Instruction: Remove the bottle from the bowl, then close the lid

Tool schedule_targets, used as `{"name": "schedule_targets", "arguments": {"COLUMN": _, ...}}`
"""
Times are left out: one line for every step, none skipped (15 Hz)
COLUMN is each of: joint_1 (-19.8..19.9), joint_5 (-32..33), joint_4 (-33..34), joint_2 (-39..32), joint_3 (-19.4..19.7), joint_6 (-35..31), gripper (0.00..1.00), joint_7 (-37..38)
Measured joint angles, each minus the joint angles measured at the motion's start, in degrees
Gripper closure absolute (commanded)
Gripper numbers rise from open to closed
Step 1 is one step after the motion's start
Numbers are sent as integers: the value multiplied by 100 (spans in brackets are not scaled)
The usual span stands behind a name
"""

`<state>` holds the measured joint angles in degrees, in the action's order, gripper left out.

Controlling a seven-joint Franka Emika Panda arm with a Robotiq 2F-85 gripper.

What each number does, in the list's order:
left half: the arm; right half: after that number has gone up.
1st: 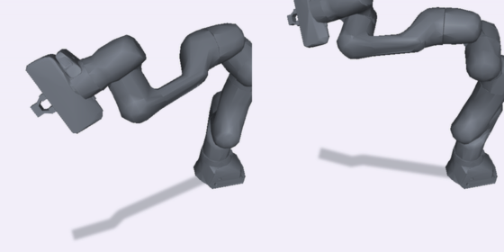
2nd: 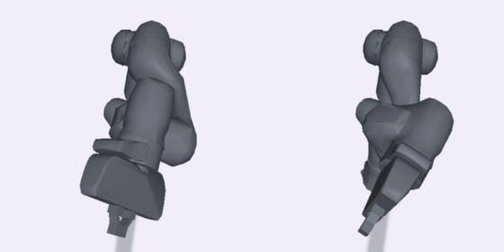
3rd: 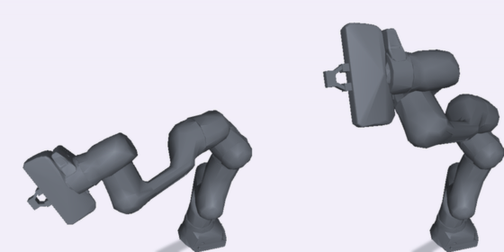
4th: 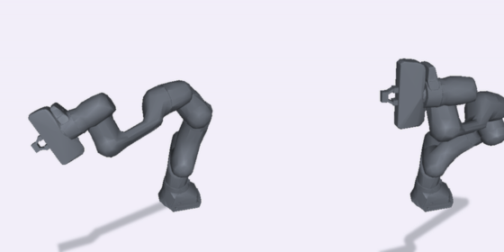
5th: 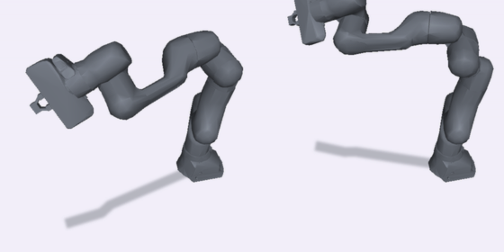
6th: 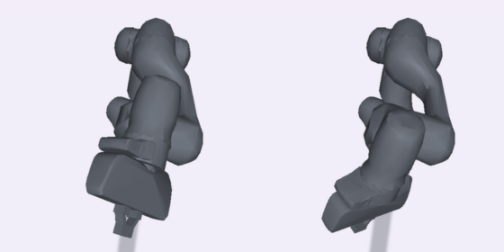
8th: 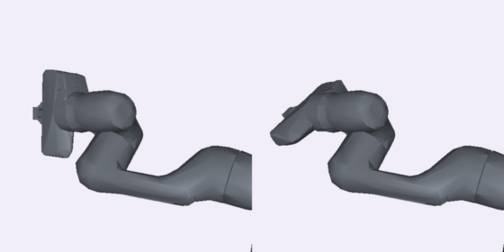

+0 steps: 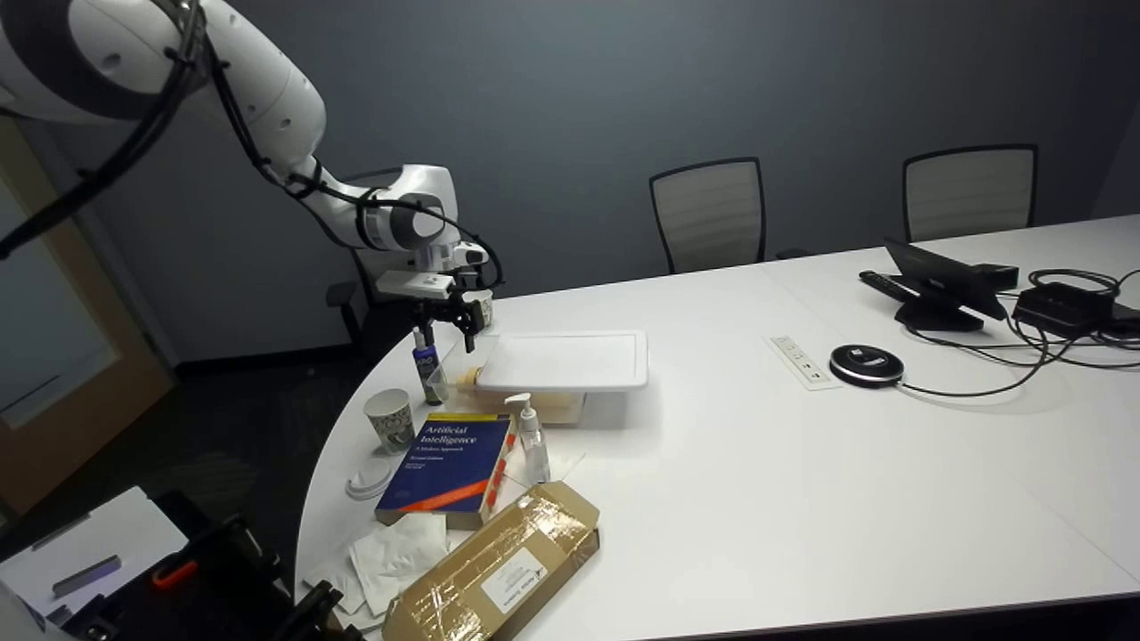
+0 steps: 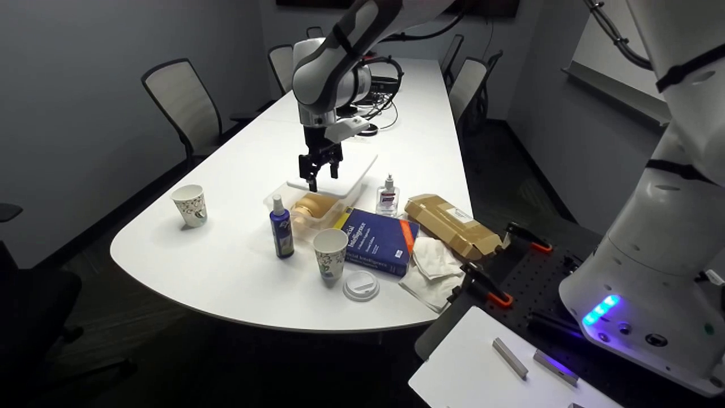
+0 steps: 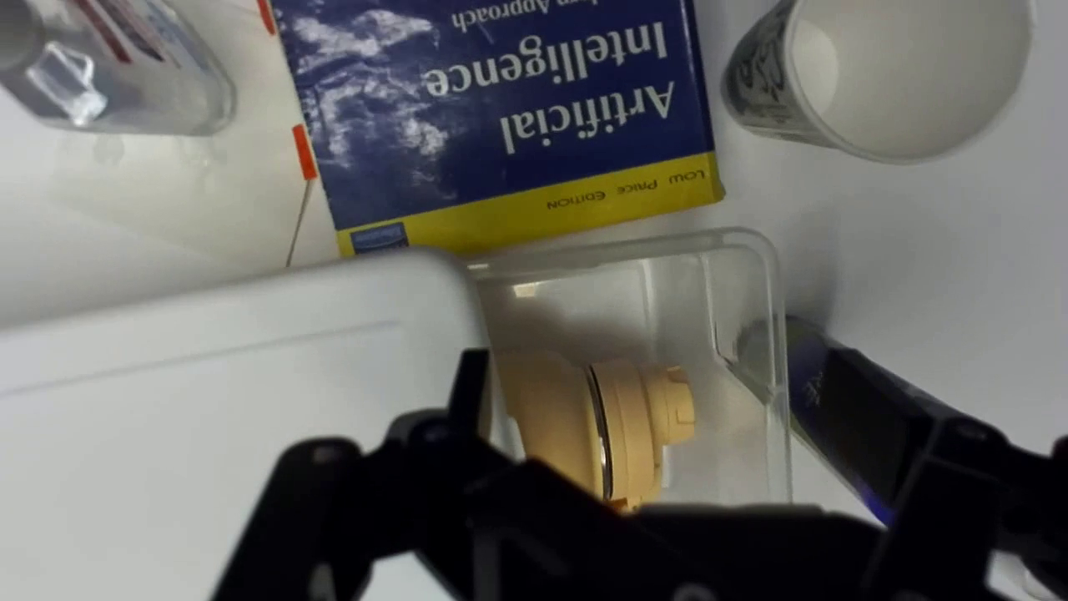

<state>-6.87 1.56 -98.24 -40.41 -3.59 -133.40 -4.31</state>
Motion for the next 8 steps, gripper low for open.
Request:
{"name": "schedule_targets", "arguments": {"joint_1": 40, "joint_5": 26, "joint_4": 173, "joint_2": -119, "joint_3": -16, "joint_6": 104, "gripper": 0, "joint_7": -243}}
{"name": "schedule_targets", "arguments": {"joint_1": 82, "joint_5": 27, "joint_4": 331, "joint_2": -234, "joint_3": -38, "joint_6": 167, "gripper": 0, "joint_7": -462}}
{"name": "schedule_targets", "arguments": {"joint_1": 134, "joint_5": 27, "joint_4": 487, "joint_2": -353, "joint_3": -69, "joint_6": 206, "gripper": 0, "joint_7": -666}}
{"name": "schedule_targets", "arguments": {"joint_1": 191, "joint_5": 27, "joint_4": 626, "joint_2": -462, "joint_3": -103, "joint_6": 228, "gripper": 0, "joint_7": -834}}
{"name": "schedule_targets", "arguments": {"joint_1": 250, "joint_5": 27, "joint_4": 750, "joint_2": -568, "joint_3": -139, "joint_6": 238, "gripper": 0, "joint_7": -986}}
{"name": "schedule_targets", "arguments": {"joint_1": 303, "joint_5": 27, "joint_4": 856, "joint_2": -663, "joint_3": -171, "joint_6": 241, "gripper": 0, "joint_7": -1107}}
{"name": "schedule_targets", "arguments": {"joint_1": 357, "joint_5": 26, "joint_4": 950, "joint_2": -753, "joint_3": -207, "joint_6": 241, "gripper": 0, "joint_7": -1208}}
{"name": "schedule_targets", "arguments": {"joint_1": 402, "joint_5": 26, "joint_4": 1031, "joint_2": -832, "joint_3": -235, "joint_6": 241, "gripper": 0, "joint_7": -1274}}
